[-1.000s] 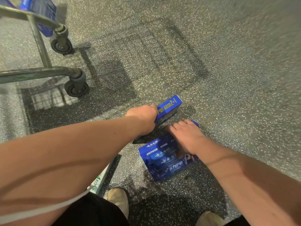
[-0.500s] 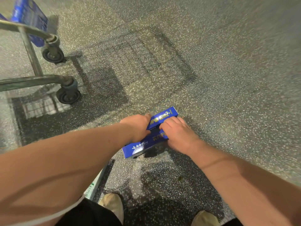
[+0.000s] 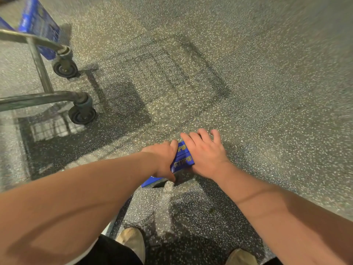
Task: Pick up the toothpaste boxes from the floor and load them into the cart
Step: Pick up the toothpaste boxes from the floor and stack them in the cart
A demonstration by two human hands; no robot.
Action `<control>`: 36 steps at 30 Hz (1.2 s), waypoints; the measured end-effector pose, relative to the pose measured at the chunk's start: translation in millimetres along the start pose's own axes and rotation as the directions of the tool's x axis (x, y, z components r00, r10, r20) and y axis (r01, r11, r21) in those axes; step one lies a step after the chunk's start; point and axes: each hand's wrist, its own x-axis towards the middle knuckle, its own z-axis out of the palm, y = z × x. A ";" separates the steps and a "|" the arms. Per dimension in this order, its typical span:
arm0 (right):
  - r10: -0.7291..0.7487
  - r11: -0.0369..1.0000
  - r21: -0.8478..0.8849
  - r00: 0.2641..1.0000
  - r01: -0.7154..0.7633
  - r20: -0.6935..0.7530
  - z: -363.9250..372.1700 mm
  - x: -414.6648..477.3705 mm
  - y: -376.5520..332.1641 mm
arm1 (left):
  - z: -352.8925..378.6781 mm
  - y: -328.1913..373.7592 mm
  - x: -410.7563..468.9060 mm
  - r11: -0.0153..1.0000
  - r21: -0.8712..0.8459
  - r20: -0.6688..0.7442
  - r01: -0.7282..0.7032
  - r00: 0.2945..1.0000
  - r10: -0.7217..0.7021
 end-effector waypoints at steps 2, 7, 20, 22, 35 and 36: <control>-0.005 1.000 0.001 1.000 0.005 0.018 -3.6 4.5 -1.5 | 2.4 3.4 1.0 0.999 -0.020 -0.033 0.026 0.999 -0.027; -0.048 0.995 0.087 0.990 0.037 0.134 -6.4 13.8 -5.8 | 1.1 -0.5 -0.3 0.997 -0.051 -0.043 0.063 0.997 -0.065; -0.147 0.985 0.129 0.949 0.115 0.280 -18.3 32.7 -15.8 | 12.4 1.2 2.4 0.973 -0.013 -0.011 0.230 0.973 -0.230; -0.124 0.987 0.133 0.953 0.090 0.278 -17.9 32.5 -16.7 | 11.3 -3.3 5.1 0.981 0.020 -0.037 0.194 0.981 -0.193; 0.118 0.987 0.081 0.965 -0.140 0.235 -272.0 -13.2 -20.2 | -171.9 1.8 -176.4 0.980 0.198 -0.129 0.025 0.992 0.001; 0.133 0.984 0.085 0.967 -0.155 0.219 -310.1 -17.5 -19.9 | -198.9 3.3 -204.2 0.980 0.199 -0.127 0.016 0.992 0.010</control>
